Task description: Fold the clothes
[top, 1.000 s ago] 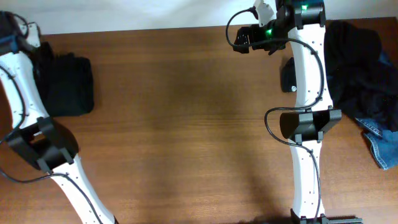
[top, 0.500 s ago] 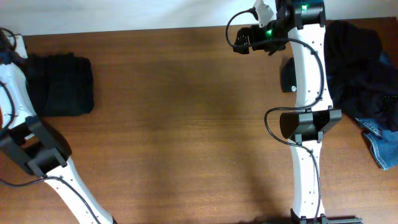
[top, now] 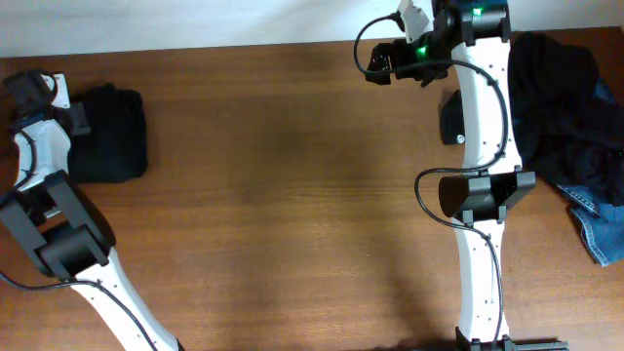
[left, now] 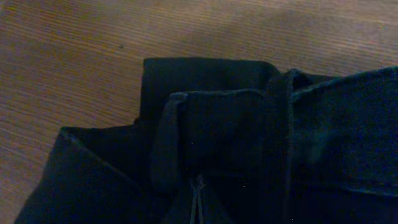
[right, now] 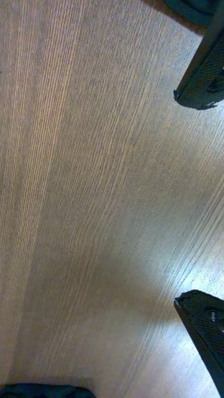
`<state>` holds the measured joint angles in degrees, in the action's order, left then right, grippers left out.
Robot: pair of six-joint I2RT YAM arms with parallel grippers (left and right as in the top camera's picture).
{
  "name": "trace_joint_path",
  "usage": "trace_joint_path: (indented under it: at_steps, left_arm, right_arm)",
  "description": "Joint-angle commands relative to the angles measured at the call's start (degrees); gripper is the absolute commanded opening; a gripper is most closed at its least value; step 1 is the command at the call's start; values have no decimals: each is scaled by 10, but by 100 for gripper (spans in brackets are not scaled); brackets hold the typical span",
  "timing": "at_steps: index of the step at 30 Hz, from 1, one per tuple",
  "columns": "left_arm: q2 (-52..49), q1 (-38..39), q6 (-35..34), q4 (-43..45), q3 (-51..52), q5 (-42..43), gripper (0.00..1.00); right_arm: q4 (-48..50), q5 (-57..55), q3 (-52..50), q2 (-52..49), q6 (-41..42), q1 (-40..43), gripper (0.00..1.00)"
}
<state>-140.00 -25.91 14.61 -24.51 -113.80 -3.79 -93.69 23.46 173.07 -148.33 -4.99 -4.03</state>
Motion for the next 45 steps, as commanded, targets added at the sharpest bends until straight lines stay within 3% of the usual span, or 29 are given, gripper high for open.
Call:
trace_joint_path:
  at_steps: [1,2,5,7,8,9,10,14,22,33,45]
  left_arm:
    - [6,18,4,-49,7,25,1]
    - [19,18,0,-49,2,25,2]
    - [64,18,0,-46,-11,25,30]
    - [95,18,0,-46,-15,25,73]
    - [107,18,0,-46,-15,25,81]
    - [120,18,0,-47,-15,25,94]
    - [132,18,0,-48,-15,25,99]
    - [188,31,0,-75,-15,35,99]
    - [257,111,-4,-179,-15,178,99]
    - [280,229,-4,-221,-15,170,99]
    - [288,233,-4,-244,-15,160,99]
  right_arm:
    - [1,-1,1,15,-8,-5,99]
    - [3,-1,1,15,-7,-4,99]
    - [16,2,1,15,-5,-4,99]
    - [20,3,1,15,-5,-4,99]
    - [24,3,1,15,-5,-4,99]
    - [28,3,2,15,-1,-3,99]
    - [37,3,2,15,4,-2,99]
    - [52,10,2,24,10,4,99]
    - [28,-1,2,96,10,45,99]
    - [-36,-48,2,191,10,126,99]
    - [-36,-51,0,196,9,135,99]
